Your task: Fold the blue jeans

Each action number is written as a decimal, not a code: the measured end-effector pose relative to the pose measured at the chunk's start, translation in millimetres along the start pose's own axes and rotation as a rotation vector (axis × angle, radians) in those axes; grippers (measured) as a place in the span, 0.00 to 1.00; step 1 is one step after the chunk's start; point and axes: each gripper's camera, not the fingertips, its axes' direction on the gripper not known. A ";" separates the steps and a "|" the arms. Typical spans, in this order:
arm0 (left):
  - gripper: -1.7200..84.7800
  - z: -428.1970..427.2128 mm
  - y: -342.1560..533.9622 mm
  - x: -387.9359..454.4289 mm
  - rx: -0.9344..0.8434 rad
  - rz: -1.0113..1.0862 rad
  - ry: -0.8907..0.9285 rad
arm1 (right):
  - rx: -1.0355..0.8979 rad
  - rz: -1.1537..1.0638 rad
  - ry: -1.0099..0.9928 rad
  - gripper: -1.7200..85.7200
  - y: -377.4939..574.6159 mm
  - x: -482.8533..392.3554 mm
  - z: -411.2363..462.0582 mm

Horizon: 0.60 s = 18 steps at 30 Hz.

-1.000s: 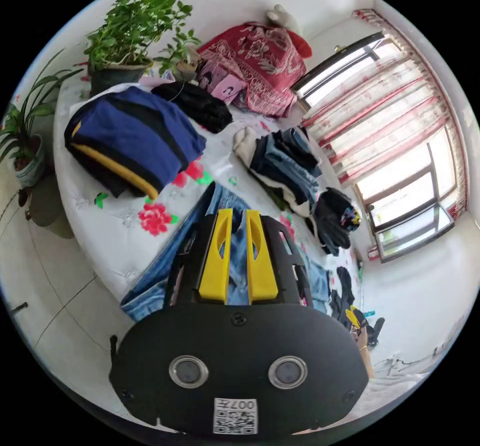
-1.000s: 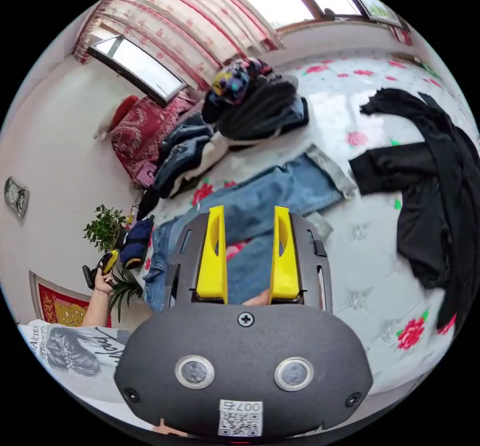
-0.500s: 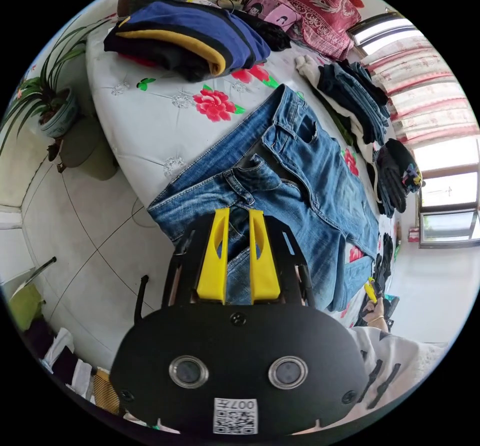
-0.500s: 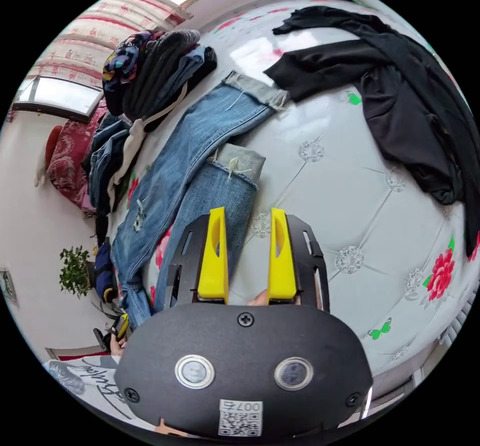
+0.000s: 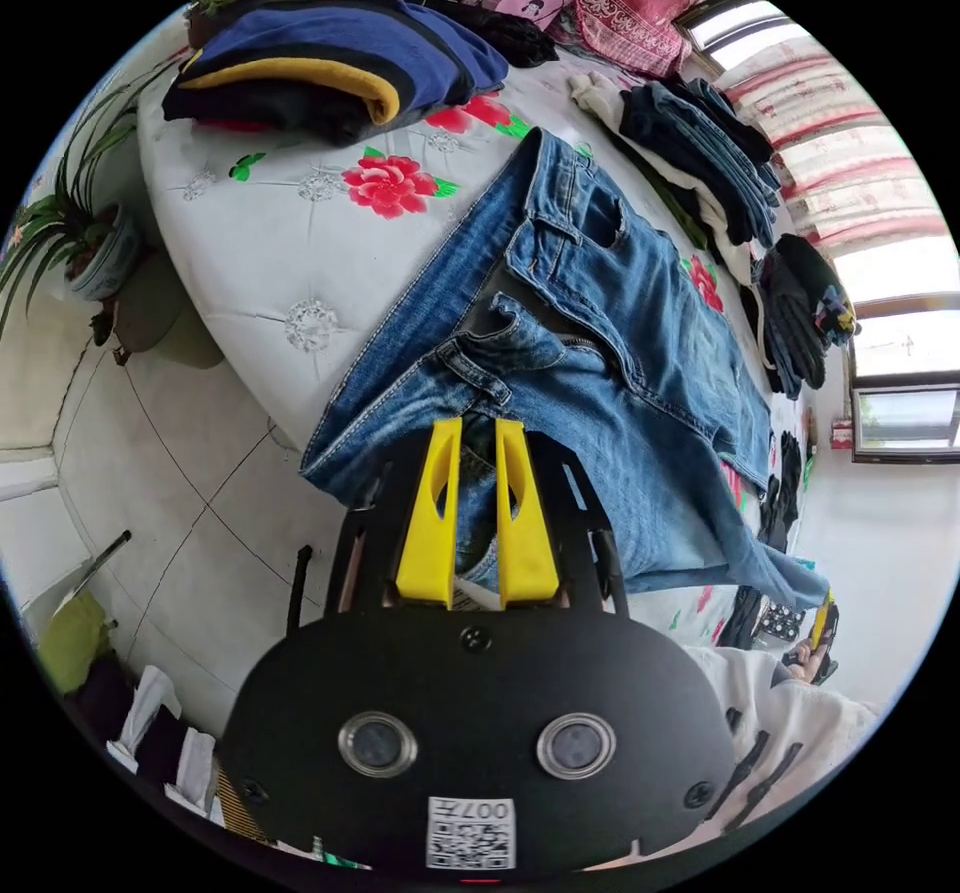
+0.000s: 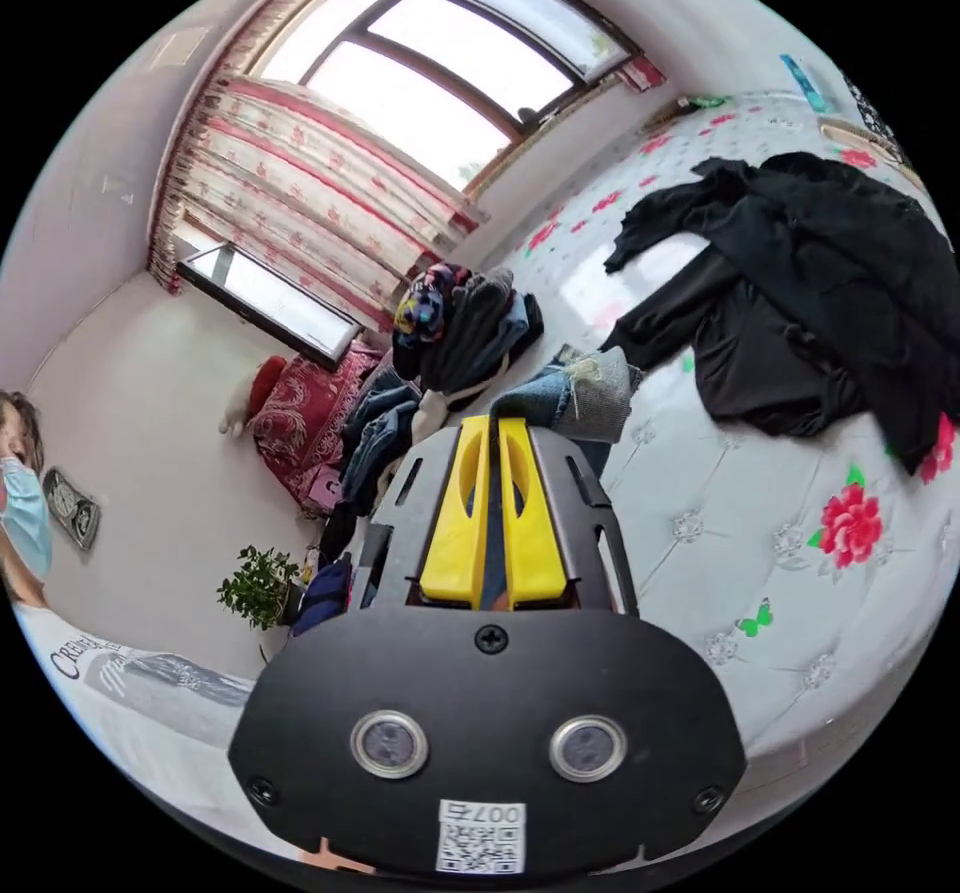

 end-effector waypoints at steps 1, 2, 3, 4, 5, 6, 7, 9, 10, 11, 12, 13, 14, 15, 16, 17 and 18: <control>0.09 2.6 1.6 2.4 -0.005 0.005 0.011 | 0.045 -0.019 0.011 0.02 -2.7 -20.4 -28.8; 0.09 7.0 5.1 7.2 -0.010 0.011 0.026 | 0.066 -0.033 0.019 0.02 -3.6 -31.7 -40.3; 0.09 8.9 6.7 9.3 -0.011 0.012 0.032 | 0.097 -0.069 0.038 0.03 -5.2 -54.7 -56.0; 0.09 12.5 9.1 13.4 -0.014 0.016 0.037 | 0.113 -0.120 0.073 0.03 -6.9 -75.7 -59.8; 0.08 14.4 10.8 17.4 -0.010 0.024 0.026 | 0.116 -0.132 0.100 0.04 -8.6 -82.8 -57.5; 0.08 15.2 10.7 21.4 -0.013 0.044 0.000 | 0.108 -0.143 0.159 0.05 -15.5 -89.4 -44.0; 0.07 15.7 9.6 23.3 -0.021 0.051 -0.022 | 0.074 -0.162 0.217 0.07 -26.2 -86.4 -18.3; 0.04 13.2 -0.6 34.1 -0.045 0.103 -0.150 | -0.016 -0.167 0.313 0.11 -45.2 -61.5 36.1; 0.04 11.8 -3.0 36.5 -0.039 0.115 -0.189 | -0.103 -0.111 0.394 0.13 -56.5 -32.5 74.6; 0.03 8.6 -6.9 38.9 -0.022 0.133 -0.262 | -0.157 -0.093 0.420 0.13 -60.2 -17.6 92.2; 0.02 4.8 -10.3 36.5 -0.012 0.136 -0.293 | -0.244 -0.056 0.455 0.14 -62.0 10.1 119.9; 0.02 2.4 -11.4 33.5 -0.010 0.129 -0.284 | -0.286 -0.026 0.461 0.15 -56.7 31.1 133.4; 0.02 -4.1 -11.1 25.2 0.002 0.103 -0.240 | -0.298 -0.018 0.451 0.15 -52.2 39.5 136.6; 0.02 -8.2 -9.2 21.1 0.013 0.090 -0.215 | -0.321 -0.009 0.421 0.15 -41.0 54.0 139.1; 0.02 -16.7 -2.5 13.5 0.040 0.068 -0.172 | -0.332 0.006 0.407 0.15 -27.8 67.9 137.7; 0.01 -25.6 6.4 5.7 0.067 0.031 -0.133 | -0.338 0.011 0.405 0.14 -20.8 74.9 136.5; 0.01 -35.7 17.2 -2.5 0.097 -0.020 -0.120 | -0.364 0.021 0.406 0.14 -7.2 90.1 135.3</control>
